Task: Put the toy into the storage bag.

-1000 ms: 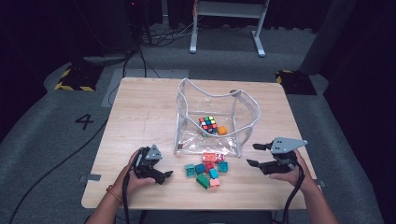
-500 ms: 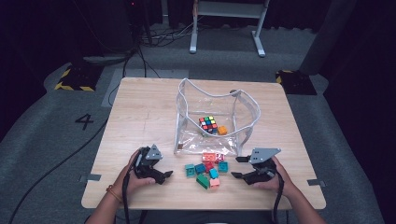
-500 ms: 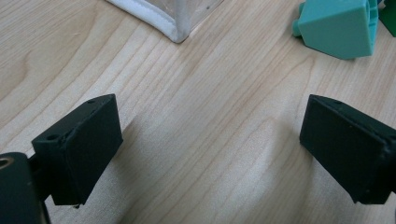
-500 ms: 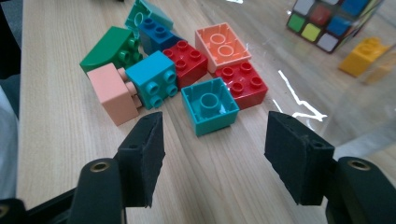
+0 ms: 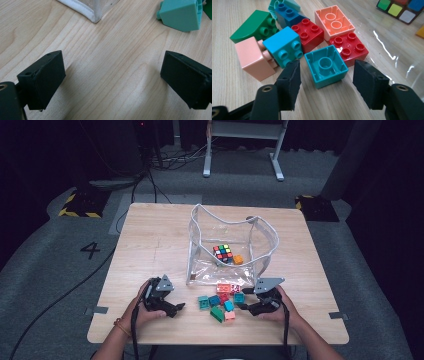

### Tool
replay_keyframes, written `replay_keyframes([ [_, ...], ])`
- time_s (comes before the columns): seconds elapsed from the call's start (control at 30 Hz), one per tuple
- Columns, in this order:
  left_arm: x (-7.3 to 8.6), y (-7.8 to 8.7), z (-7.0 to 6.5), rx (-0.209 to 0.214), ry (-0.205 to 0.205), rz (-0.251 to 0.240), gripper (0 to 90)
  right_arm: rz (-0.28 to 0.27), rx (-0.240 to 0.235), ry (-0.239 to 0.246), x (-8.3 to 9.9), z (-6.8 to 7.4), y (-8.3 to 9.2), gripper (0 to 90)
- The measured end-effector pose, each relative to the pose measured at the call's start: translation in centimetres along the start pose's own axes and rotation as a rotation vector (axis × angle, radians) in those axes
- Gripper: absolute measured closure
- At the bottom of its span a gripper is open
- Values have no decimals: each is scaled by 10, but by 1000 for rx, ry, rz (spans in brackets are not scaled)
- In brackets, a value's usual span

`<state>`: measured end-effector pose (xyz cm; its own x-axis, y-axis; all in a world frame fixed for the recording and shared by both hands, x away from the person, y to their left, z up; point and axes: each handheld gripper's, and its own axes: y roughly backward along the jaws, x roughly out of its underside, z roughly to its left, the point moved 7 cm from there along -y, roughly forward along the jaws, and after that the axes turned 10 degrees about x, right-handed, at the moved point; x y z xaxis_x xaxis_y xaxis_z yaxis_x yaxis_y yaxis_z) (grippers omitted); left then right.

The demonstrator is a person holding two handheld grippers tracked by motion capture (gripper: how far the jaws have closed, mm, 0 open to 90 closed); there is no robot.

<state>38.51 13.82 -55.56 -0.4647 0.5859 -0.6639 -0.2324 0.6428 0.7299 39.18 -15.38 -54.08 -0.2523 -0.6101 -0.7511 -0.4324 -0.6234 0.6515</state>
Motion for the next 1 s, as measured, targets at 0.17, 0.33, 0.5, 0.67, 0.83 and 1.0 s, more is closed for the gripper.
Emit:
replay_keyframes([
  [0.17,0,0,0,0,0,0,58,41,17,-20,3,3,-3,502],
  [0.33,0,0,0,0,0,0,57,18,5,21,3,4,-3,565],
  [0.5,0,0,0,0,0,0,58,11,-4,41,5,6,0,595],
  [0.67,0,0,0,0,0,0,58,5,-9,43,7,6,4,596],
  [0.83,0,0,0,-1,0,0,58,-5,-2,36,10,2,11,596],
  [1.0,0,0,0,0,0,0,58,-37,9,-1,13,-10,24,597],
])
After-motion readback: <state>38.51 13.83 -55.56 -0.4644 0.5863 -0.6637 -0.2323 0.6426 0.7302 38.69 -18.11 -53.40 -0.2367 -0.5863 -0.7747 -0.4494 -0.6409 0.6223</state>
